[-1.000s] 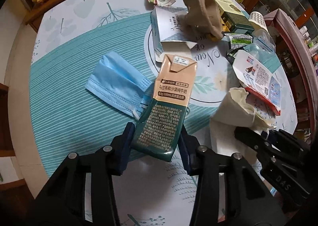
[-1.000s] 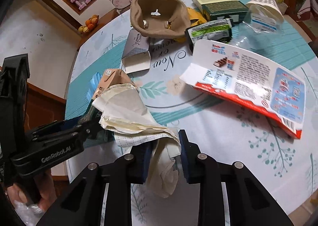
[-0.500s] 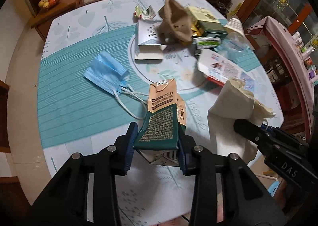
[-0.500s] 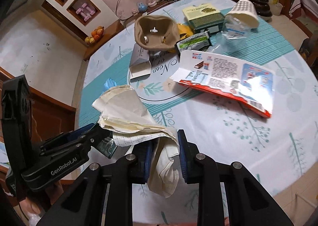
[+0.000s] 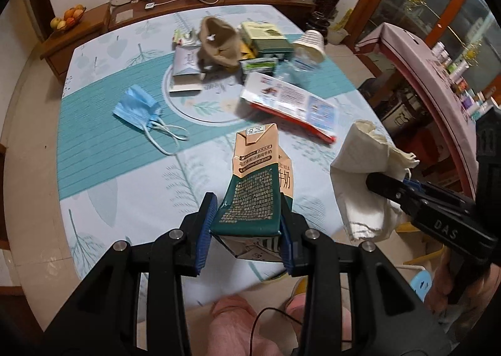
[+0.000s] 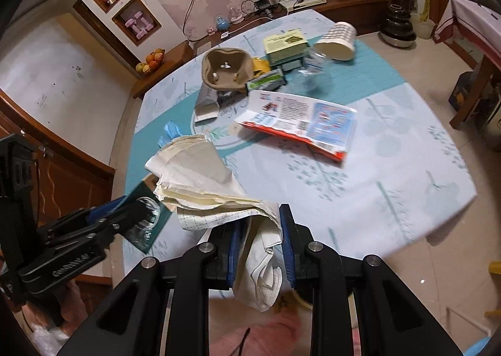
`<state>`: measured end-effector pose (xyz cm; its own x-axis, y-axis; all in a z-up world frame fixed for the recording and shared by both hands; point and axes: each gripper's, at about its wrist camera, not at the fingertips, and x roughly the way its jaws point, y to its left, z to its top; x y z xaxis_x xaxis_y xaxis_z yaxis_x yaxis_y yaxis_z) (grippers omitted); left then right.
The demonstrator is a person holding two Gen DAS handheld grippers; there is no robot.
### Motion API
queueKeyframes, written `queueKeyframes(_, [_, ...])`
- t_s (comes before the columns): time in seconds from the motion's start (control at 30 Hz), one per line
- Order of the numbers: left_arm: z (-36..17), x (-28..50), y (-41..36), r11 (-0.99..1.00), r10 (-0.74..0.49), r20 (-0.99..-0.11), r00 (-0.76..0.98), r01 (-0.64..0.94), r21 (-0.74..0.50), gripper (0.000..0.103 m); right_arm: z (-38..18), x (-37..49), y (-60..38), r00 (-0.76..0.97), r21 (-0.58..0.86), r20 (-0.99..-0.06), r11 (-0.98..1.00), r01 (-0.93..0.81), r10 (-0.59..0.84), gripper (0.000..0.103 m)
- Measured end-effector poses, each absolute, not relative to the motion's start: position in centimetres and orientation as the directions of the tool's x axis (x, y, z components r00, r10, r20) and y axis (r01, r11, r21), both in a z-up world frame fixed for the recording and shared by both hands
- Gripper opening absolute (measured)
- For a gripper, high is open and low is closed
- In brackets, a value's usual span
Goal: Collect trash
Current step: 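Carry the carton and tissue down over the black bin with both tools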
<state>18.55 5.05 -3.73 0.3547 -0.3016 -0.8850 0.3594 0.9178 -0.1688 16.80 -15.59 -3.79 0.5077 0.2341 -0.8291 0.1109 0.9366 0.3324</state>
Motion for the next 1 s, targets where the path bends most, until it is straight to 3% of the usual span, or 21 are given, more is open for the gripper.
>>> queueKeyframes(0.27, [-3.4,12.3,1.1,0.908,-0.291,-0.889,0.355,0.395,-0.139,0.033,-4.0,11.1,-19.8,0.482,0.320,-0.844,0.942,0.101,0.235,0.023])
queueKeyframes(0.57, [-6.7,5.8,-4.4,0.904,-0.249,-0.909,0.333,0.417,-0.095,0.033,-7.1,5.6,-23.9,0.420,0.333,-0.866,0.939,0.081,0.271,0.023])
queueKeyframes(1.0, [-17.8,1.1,-7.7,0.952,-0.181,-0.938,0.297,0.294,-0.091,0.033,-18.1,2.6,-26.6,0.276,0.318,-0.913,0.948,0.023,0.299,0.023])
